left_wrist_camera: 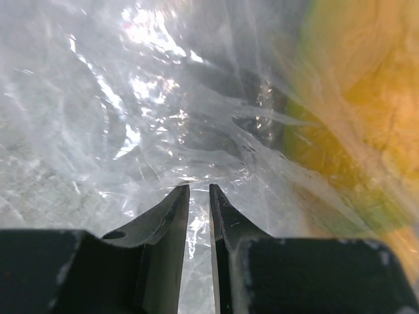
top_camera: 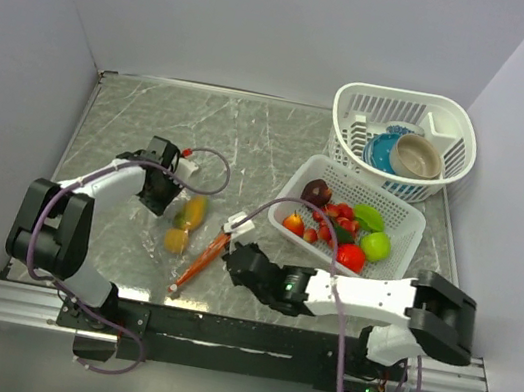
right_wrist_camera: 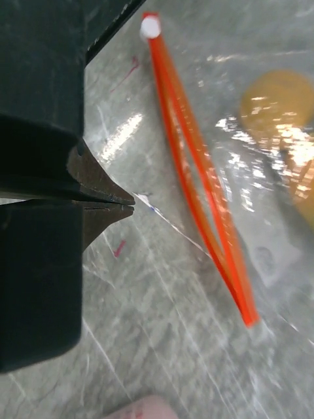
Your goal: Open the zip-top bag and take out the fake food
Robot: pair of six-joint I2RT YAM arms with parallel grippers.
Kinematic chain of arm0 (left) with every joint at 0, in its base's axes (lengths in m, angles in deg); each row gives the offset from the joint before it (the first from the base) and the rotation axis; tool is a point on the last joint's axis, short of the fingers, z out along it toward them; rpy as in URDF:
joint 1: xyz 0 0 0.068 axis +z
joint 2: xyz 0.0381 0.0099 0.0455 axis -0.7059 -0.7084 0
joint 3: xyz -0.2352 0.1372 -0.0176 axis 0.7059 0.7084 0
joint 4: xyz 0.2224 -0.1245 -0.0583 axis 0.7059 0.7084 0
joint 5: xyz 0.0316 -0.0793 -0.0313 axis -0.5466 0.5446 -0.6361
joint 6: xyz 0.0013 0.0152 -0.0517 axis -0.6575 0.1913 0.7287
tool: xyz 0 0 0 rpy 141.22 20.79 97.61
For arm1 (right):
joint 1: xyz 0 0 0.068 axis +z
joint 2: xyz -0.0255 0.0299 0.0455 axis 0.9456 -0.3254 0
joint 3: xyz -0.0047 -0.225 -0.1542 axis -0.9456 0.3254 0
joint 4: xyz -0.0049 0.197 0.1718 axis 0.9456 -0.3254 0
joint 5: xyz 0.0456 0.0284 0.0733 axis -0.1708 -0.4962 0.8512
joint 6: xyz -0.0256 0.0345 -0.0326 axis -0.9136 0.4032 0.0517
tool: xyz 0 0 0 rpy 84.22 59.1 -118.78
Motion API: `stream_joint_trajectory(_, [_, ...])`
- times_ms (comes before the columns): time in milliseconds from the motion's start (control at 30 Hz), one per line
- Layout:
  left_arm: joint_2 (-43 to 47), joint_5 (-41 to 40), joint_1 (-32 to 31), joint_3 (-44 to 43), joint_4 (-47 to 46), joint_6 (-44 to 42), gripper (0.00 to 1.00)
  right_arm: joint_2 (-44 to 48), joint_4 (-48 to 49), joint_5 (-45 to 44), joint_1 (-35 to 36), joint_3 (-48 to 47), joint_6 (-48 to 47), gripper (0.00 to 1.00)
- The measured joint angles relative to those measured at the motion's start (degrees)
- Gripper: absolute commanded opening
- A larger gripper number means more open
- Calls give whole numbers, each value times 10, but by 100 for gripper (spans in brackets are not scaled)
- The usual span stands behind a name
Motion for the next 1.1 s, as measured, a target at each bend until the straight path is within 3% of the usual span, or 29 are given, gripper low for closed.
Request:
stream_joint_trajectory(567, [4,47,-9,-29,30,28,25,-168,106,-2,6,-71,-1,0])
stream_joint_trajectory(1100, [-49,30,-41,-24,-12,37,24,-196,126,18,4,-77,9,0])
